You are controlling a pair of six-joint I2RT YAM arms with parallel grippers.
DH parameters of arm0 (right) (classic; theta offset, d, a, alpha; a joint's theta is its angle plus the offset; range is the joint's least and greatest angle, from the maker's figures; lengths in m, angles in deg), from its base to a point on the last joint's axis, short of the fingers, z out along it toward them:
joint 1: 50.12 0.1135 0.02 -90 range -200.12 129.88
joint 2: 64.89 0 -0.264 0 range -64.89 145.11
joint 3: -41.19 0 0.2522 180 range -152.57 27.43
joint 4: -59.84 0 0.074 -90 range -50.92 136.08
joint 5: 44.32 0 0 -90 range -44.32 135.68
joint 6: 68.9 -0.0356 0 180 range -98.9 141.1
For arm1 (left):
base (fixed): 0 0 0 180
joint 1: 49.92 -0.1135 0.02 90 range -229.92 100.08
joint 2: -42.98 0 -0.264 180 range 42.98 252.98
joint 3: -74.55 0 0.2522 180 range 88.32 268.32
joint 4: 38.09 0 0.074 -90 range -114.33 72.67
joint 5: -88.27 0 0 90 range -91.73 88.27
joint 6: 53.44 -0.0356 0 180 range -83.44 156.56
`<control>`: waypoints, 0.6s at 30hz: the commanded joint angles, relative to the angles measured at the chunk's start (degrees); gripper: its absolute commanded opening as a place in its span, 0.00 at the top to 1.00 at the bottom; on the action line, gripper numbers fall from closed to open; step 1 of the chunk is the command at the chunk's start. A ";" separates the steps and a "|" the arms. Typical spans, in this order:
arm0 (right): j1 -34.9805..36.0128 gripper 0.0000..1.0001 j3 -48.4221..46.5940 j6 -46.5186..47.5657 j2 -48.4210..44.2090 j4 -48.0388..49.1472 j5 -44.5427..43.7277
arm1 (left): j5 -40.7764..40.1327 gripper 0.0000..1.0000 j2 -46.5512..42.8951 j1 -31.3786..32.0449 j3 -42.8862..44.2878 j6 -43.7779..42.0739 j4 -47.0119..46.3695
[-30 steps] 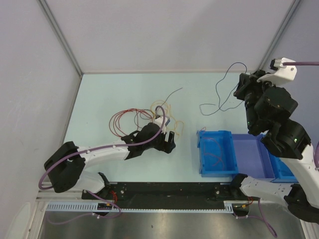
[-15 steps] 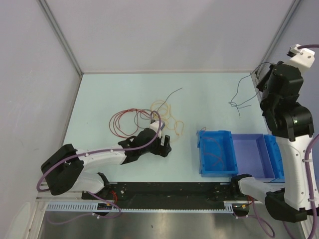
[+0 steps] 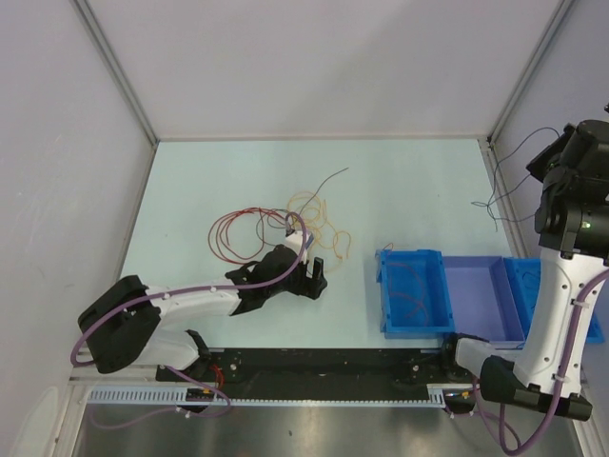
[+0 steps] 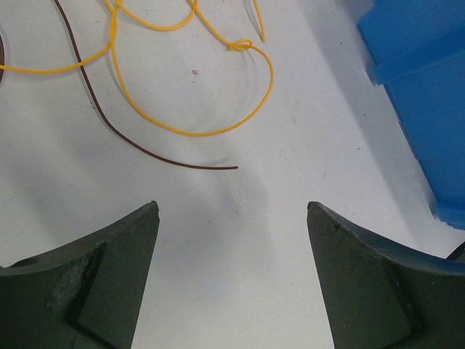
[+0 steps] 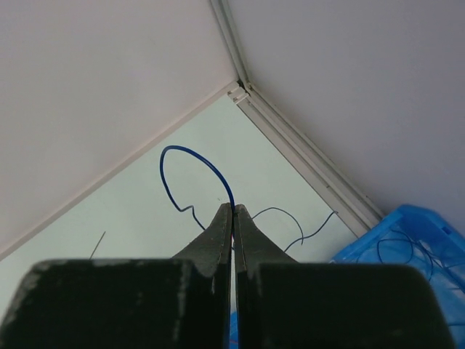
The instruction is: Untangle the cables
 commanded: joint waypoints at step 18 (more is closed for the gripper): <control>-3.81 1.00 -6.94 3.17 -2.74 -1.34 -22.88 | -0.23 0.12 -0.09 0.38 -0.28 0.90 -2.58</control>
